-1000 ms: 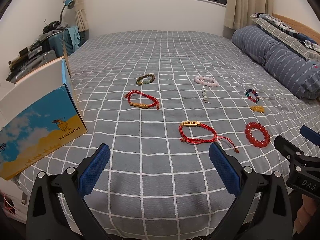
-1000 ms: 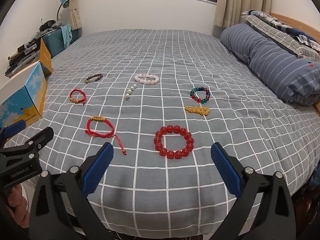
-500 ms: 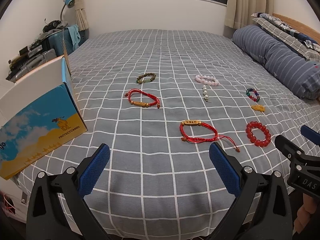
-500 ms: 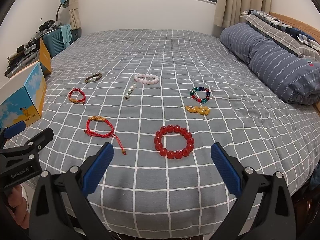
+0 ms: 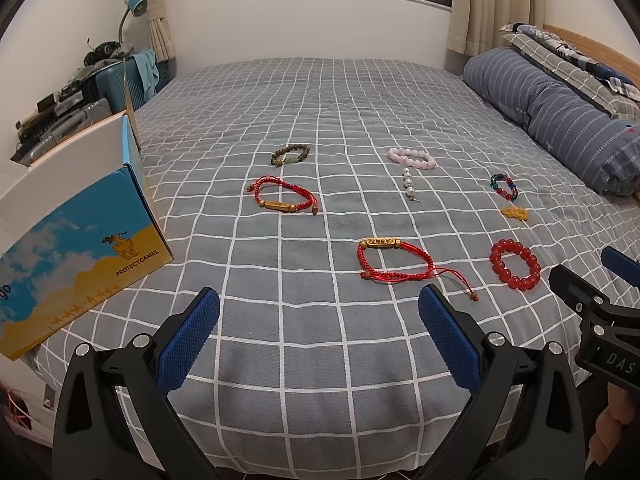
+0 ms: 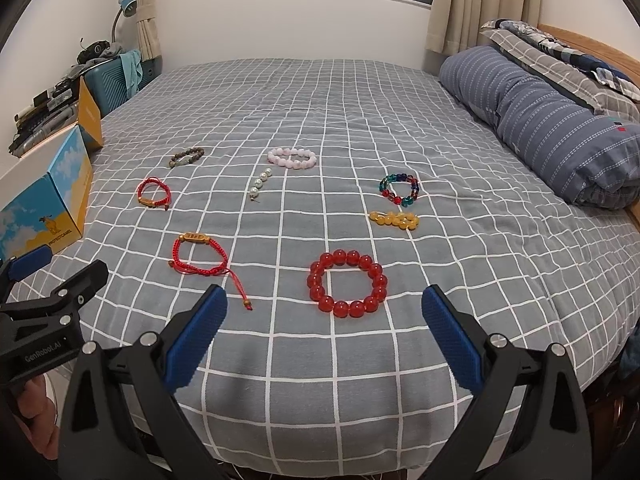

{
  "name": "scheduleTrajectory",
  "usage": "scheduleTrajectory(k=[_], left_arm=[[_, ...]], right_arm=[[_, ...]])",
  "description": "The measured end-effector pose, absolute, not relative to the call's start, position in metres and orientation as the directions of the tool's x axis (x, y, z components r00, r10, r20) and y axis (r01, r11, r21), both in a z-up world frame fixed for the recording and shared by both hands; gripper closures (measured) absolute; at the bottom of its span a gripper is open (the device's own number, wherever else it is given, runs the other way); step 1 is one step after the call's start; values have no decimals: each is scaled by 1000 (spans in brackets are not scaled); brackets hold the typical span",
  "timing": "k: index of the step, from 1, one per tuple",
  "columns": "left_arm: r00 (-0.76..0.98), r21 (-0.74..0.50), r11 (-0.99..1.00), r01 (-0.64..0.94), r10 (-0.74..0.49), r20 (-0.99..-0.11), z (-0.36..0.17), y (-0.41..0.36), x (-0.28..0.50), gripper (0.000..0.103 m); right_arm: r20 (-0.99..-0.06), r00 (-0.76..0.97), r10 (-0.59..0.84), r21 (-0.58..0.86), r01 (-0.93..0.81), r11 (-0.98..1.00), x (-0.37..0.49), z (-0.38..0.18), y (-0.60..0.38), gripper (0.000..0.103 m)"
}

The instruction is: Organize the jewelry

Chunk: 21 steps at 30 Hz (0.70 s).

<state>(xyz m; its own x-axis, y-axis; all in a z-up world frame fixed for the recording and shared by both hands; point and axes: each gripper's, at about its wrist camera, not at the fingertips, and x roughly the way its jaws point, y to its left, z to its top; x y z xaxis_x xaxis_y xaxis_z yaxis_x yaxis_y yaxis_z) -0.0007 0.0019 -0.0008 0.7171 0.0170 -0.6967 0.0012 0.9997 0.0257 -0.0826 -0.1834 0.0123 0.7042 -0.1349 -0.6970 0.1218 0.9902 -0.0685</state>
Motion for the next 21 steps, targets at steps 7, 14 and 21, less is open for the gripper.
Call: scheduleTrajectory(k=[7,14,21], left_arm=[[716,25,1000,3,15,-698,0,1,-1,6],[719,25,1000,0,17,-695,0,-1,-3,6],[732,8,1000,3,3,-682,15,7,7,6]], right_arm=[[-696,705,-136,-69,123,990,-83,12,-183,9],[-696,706,-133,-65,122,990,-83,13,-184,9],[-688,715,-124,-62,112,992,-80,22,-185,9]])
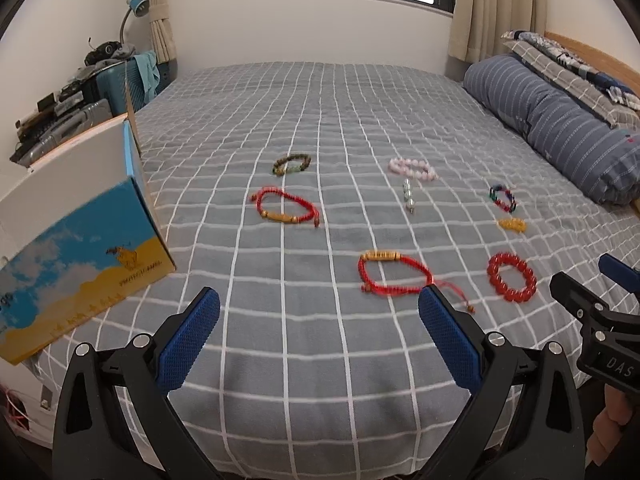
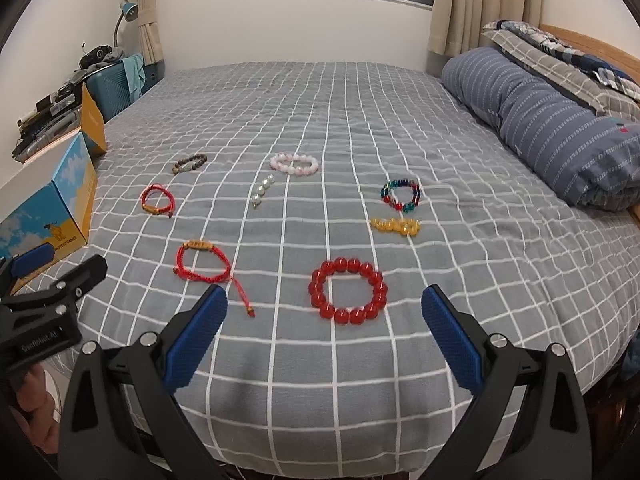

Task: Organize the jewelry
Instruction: 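Grasp the brown wooden bead bracelet with left tool while right grasps multicolour bracelet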

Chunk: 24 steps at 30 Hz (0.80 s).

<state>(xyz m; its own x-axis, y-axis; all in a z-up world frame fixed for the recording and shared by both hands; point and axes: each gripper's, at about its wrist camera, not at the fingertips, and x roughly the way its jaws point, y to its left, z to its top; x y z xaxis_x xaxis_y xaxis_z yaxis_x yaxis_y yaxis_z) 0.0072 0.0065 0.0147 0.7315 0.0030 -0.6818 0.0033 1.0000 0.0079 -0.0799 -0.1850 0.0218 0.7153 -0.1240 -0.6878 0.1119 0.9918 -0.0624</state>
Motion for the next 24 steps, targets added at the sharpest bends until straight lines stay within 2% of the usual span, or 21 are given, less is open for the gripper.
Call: scheduleTrajectory(k=[7,9,13,16,24], left_arm=[[765,-4,1000,28,-24,-644,54,18,55,6],[779,23,999,30,-9,-627,66,20,80,6],[753,-5,999,42,-35,-657,72,28,133,6],[730,15,999,35,-15,-683,64,30,175,6],[594,21,1000,-18,28,-804,0,39,279,6]], right_arm=[[-665,737,-123,-66,106,992,-39,54,-204,9],[-680,724,-117,-64,101,993,-17,60,-214,9],[-728,677,-108,-55,100,993,37,63,-237,9],[-756,644,-118,-52,121,991,73,54,-252,9],[-843,529,-95,-12,159,987,148,6,-285,9]])
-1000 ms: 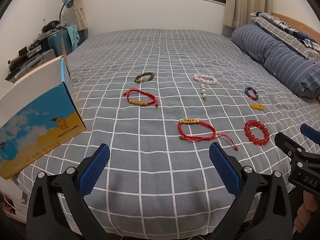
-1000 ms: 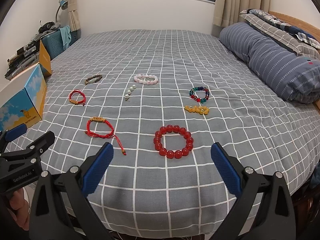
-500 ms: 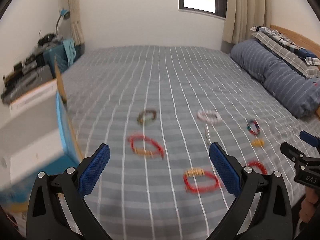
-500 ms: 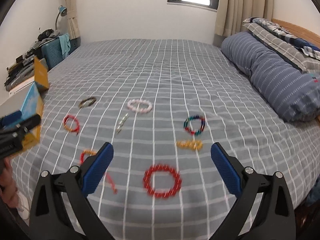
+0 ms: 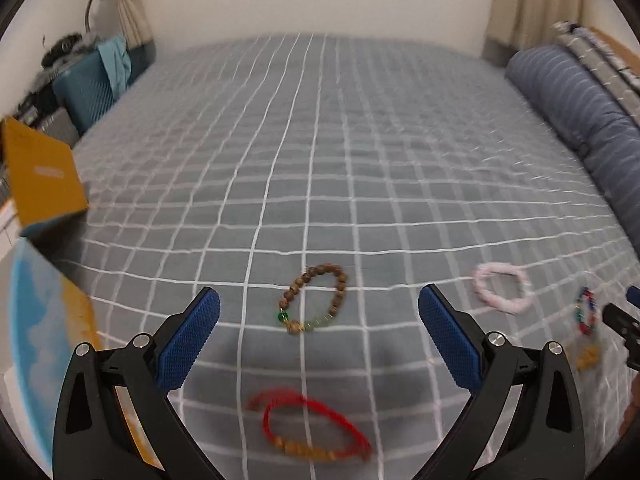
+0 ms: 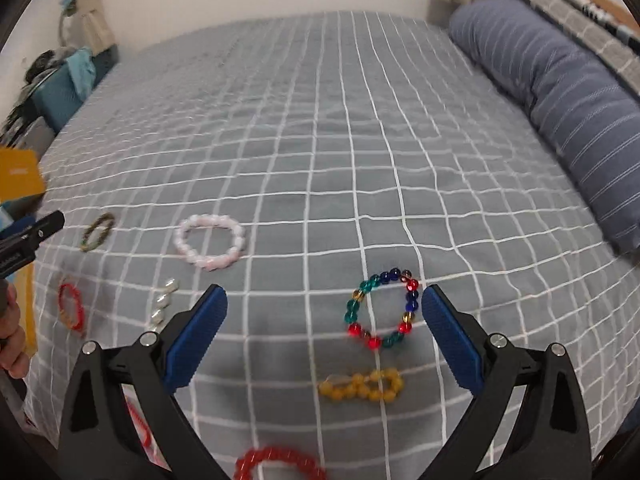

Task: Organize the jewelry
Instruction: 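Grasp the brown wooden bead bracelet with left tool while right grasps multicolour bracelet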

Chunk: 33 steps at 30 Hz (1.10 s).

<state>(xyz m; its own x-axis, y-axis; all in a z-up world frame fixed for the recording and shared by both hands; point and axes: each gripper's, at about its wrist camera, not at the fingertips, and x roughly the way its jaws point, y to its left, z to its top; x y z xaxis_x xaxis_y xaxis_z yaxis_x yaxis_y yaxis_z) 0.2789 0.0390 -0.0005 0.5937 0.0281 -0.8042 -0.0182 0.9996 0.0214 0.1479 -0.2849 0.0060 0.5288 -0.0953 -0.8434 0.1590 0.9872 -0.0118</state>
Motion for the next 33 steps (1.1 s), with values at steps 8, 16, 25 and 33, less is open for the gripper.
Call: scheduleTrajectory(k=[8,16,25,33], left_arm=[[480,2,998,-62,32,-877,-60,56,327,6],[457,49,998,-45,64,-887,-75,51,330,7],[442,20,1000,-1,18,-897,-67,43,320,56],[438,-62,996,62,-83,-895,-45,34,308,88]], right_arm=[[-898,427,-102,-4,225,974,182,-28,-310,9],[-935,346,-80,16,264,964,186,-59,-326,17],[-938,340,-67,38,293,955,184,-61,-334,51],[-934,358,1,119,306,945,176,-54,-342,84]])
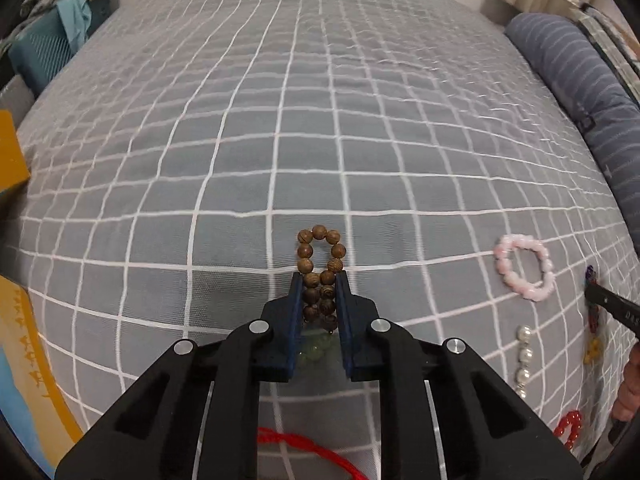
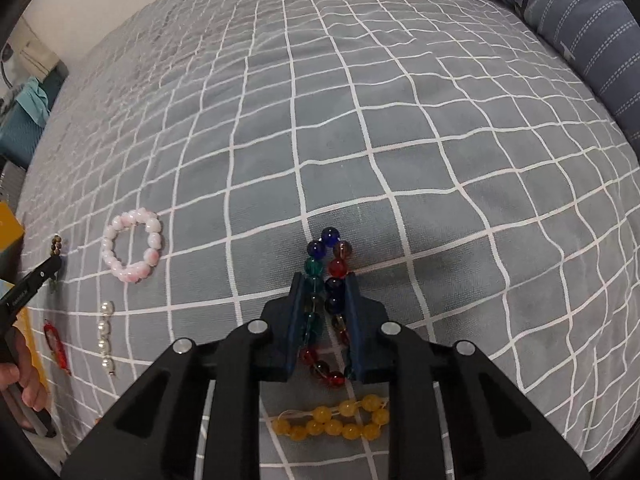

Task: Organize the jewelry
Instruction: 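Grasp the brown wooden bead bracelet with left tool while right grasps multicolour bracelet, then carry both held bracelets over to the white cardboard box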

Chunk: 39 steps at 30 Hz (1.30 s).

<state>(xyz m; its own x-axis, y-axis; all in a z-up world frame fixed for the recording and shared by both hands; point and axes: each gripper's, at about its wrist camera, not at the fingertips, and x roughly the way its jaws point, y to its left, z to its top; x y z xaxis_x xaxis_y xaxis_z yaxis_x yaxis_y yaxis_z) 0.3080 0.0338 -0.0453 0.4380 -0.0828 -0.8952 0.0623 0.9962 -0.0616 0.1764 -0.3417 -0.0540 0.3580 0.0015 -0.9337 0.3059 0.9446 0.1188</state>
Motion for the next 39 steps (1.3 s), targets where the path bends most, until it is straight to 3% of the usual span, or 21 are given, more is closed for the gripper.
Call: scheduleTrajectory(k=[11,39], left_arm=[[511,-83,992,100,-122,-851,-3,21,280,88],[610,-21,999,45,-44,-791,56,56,204,88]], right_arm=[[-905,425,-18,108,271,956,162,-31,-329,84],[-794,608,-6,80,114,990,147,55,-244,84]])
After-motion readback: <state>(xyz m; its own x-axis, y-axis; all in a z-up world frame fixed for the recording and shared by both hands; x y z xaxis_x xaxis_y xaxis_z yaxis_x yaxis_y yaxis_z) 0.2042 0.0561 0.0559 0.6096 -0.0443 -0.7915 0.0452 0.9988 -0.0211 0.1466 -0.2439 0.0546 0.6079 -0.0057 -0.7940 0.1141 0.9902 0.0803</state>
